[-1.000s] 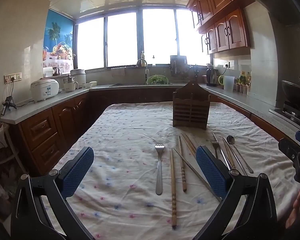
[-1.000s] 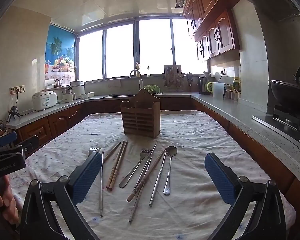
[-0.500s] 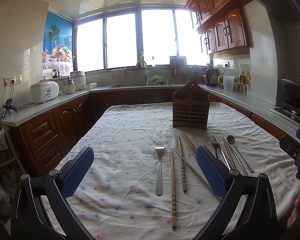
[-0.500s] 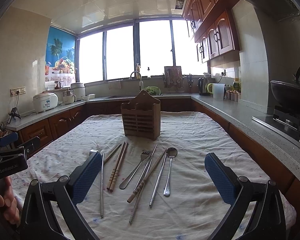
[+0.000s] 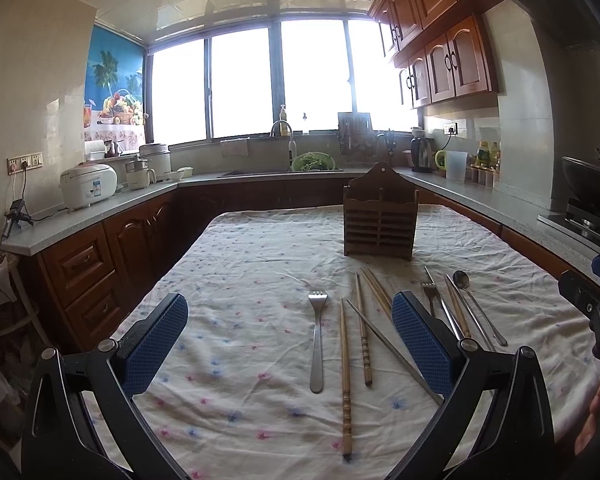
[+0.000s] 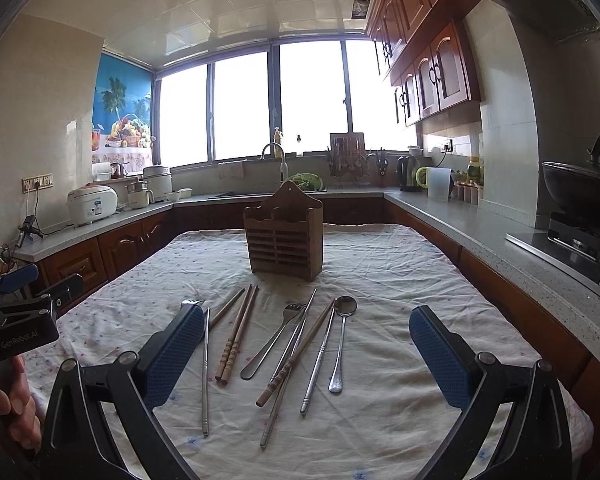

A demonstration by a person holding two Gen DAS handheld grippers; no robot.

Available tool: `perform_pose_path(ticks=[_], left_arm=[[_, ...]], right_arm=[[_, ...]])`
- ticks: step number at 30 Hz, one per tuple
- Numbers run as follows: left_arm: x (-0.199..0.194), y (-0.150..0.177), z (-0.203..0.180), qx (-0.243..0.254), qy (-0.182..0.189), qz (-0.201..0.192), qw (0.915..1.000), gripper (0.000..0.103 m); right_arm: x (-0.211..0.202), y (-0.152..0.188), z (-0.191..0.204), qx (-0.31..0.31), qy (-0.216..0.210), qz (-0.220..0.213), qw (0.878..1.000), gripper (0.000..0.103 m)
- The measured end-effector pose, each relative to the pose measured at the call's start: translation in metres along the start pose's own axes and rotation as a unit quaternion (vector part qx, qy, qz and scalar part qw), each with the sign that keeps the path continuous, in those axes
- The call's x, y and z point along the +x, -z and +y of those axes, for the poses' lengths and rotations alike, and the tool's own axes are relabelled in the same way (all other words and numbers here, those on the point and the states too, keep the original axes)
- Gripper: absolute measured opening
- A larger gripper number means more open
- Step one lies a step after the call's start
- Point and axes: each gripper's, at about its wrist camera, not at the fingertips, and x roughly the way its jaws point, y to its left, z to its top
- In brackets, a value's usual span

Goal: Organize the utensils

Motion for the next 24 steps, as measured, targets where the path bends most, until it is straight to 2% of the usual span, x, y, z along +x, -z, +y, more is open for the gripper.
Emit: perform_pose_path(ticks=[17,24], left_arm=[[0.006,0.001,0.0,0.0,0.0,0.006,1.0,0.103],[0.019,-0.002,0.002,-0.018,0.028,0.042,0.9986,0.103]], right_arm=[[0.002,0.0,-0.001,0.002,-0.003,-0.001,1.0,0.103],[0.005,-0.001,-0.001,0.002,-0.006,0.002,1.0,0.103]])
